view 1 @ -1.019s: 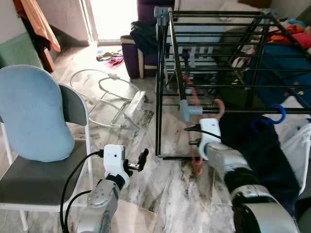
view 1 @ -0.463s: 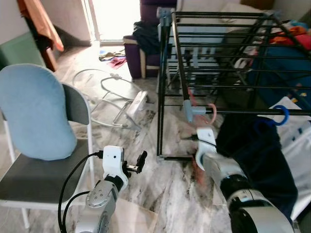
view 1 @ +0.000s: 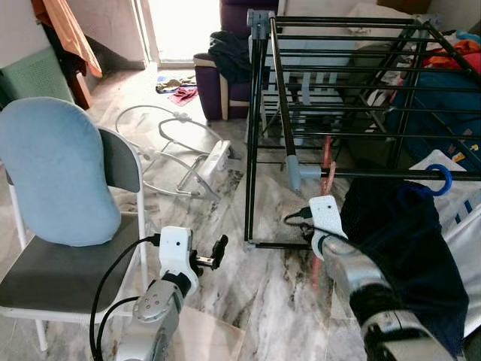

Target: Hang hanger

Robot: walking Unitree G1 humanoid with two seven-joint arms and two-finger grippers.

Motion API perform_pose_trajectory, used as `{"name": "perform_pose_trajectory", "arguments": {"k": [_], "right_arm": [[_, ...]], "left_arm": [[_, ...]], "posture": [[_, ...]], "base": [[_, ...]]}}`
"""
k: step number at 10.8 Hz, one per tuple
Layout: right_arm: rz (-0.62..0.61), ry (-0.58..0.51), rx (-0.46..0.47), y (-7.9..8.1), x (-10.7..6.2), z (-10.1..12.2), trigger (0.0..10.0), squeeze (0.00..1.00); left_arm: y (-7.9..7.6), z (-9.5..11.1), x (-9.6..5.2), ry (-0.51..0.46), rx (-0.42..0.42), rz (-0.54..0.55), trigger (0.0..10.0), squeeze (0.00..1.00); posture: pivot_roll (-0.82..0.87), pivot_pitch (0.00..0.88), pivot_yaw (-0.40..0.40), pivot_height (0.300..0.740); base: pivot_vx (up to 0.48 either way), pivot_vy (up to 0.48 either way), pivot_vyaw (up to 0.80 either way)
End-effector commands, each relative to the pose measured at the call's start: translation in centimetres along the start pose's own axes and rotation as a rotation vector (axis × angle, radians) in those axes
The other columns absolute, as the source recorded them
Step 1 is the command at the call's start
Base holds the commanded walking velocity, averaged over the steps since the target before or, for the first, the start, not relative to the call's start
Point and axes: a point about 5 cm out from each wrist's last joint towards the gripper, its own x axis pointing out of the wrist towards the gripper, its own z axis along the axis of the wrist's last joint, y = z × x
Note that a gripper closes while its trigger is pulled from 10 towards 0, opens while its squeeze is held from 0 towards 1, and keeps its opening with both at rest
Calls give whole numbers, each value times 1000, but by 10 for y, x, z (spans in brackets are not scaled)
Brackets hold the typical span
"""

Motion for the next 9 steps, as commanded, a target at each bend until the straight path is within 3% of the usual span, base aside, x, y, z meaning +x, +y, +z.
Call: {"name": "perform_pose_trajectory", "arguments": {"k": [1,3,6,9], "right_arm": [[-15,-40,-24,-5,-3,4,10000,1000],[-18,-94,-4,-13,-10,4,10000,1000],[-4,-238,-65,-16,-28,6,10000,1000],[-11,-277,-66,-23,-40,3,10000,1000]], "left_arm": [[1,2,-1,-3,11,8,10000,0],[3,4,-2,-15,39,12,10000,0],[12,4,-18,-59,33,84,10000,0],[17,2,-26,-61,71,165,10000,0]], "posture": [[-63,0,-17,740],[-67,0,-14,740],[-65,0,-10,740],[-57,0,-17,740]], "base": [[0,0,0],[0,0,0],[0,0,0],[0,0,0]]}}
